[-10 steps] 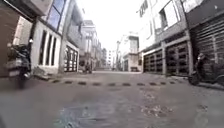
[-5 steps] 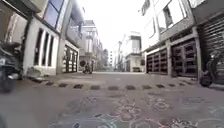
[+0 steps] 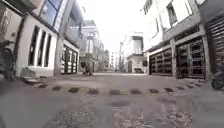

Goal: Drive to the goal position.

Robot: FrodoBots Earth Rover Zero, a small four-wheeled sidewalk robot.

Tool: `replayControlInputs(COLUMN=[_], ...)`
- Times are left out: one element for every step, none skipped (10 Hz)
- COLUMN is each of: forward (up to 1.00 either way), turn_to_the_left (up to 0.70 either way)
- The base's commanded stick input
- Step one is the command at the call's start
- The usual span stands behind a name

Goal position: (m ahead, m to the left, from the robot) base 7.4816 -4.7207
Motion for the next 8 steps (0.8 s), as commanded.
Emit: replayControlInputs(forward=[1.0, 1.0, 1.0, 1.0, 1.0, 1.0, 1.0, 1.0], turn_to_the_left=[-0.34, -0.34, -0.34, -0.34, -0.22, 0.06, 0.06, 0.06])
